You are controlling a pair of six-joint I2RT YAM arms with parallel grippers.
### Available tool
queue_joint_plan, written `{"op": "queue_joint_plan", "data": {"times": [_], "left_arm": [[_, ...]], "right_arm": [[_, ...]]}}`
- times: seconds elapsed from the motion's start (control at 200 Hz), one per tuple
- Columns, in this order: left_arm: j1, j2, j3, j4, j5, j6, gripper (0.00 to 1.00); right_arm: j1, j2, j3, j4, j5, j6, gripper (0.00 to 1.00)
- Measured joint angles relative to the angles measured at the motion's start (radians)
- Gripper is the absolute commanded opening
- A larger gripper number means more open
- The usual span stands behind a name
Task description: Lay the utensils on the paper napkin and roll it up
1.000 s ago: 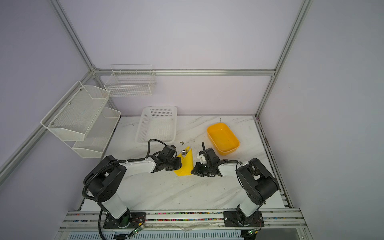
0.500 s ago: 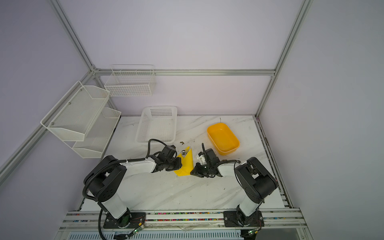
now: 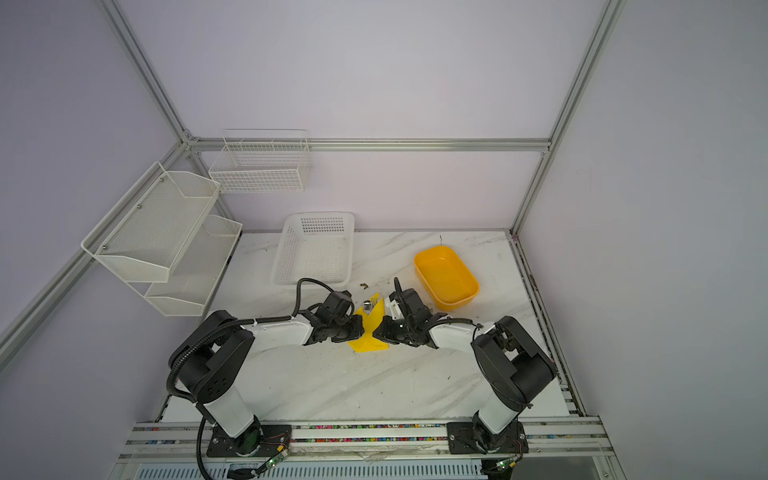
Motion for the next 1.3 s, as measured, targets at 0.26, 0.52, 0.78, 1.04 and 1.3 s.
{"op": "queue_joint_plan", "data": {"times": [0.26, 0.52, 0.78, 1.04, 1.3], "left_arm": [[0.0, 0.0, 0.0, 0.0, 0.0, 0.0, 0.0], [0.0, 0.0, 0.0, 0.0, 0.0, 0.0, 0.0], [0.0, 0.0, 0.0, 0.0, 0.0, 0.0, 0.0], [0.0, 0.0, 0.0, 0.0, -0.001, 0.0, 0.0], [0.0, 0.0, 0.0, 0.0, 0.0, 0.0, 0.01]], "right_arm": [[0.042, 0.066, 0.035, -0.002, 0.006, -0.005, 0.12], [0.059, 0.126, 0.053, -0.002, 0.007, -0.004, 0.12], [0.06, 0.131, 0.058, -0.003, 0.014, -0.003, 0.12], [0.06, 0.084, 0.062, -0.032, 0.056, -0.011, 0.1], [0.06, 0.087, 0.069, -0.042, 0.076, -0.011, 0.08]]}}
